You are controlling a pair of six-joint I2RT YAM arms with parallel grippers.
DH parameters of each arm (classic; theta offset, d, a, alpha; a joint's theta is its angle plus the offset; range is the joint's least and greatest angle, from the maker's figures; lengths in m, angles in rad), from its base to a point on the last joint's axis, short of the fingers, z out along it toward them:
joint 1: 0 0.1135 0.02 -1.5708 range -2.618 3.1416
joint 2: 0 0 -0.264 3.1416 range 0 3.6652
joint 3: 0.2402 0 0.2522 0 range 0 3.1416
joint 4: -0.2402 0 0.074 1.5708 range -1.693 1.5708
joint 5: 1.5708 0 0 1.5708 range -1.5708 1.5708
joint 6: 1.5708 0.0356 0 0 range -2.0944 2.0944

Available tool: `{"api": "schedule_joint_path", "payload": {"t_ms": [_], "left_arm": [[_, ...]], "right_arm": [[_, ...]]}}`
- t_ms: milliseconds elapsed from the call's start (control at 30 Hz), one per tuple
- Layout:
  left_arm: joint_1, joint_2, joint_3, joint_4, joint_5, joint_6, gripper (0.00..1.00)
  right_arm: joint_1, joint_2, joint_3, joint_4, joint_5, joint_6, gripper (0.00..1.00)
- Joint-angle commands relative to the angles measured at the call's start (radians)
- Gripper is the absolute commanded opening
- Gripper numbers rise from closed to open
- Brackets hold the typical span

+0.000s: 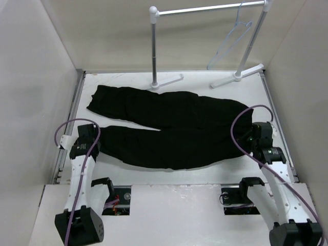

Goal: Place the trousers on the hanger
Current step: Fold the trousers at the center of the board.

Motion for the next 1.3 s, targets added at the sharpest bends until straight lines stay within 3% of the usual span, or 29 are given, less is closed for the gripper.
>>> {"api": "schedule_joint_path", "payload": {"t_ms": [0,100,300,633,733,1000,1267], "left_arm": [[-0.046,-0.055,0.022,-0.003,-0.045,0.033,0.06],[-0.099,-0.084,0.016,-0.035,-0.033,0.039,0.06],[-0.165,-0.101,0.005,-0.037,-0.028,0.067,0.06],[-0.182,-0.092,0.004,-0.003,-0.013,0.088,0.06],[-0.174,-0.078,0.020,0.004,-0.017,0.100,0.06],[-0.090,-0.041,0.037,0.041,-0.050,0.157,0.04],[0.032,0.035,0.278,0.050,-0.108,0.303,0.03]], "right_arm": [[-0.076,0.010,-0.012,-0.111,0.169,0.035,0.33],[-0.153,0.068,0.005,-0.127,0.229,0.049,0.45],[-0.230,0.161,-0.013,-0.085,0.218,0.086,0.46],[-0.191,0.262,-0.021,-0.090,0.226,0.188,0.52],[-0.181,0.341,-0.036,-0.012,0.211,0.196,0.44],[-0.199,0.402,-0.032,0.122,0.197,0.133,0.08],[-0.132,0.258,0.048,0.057,0.223,0.093,0.05]]}}
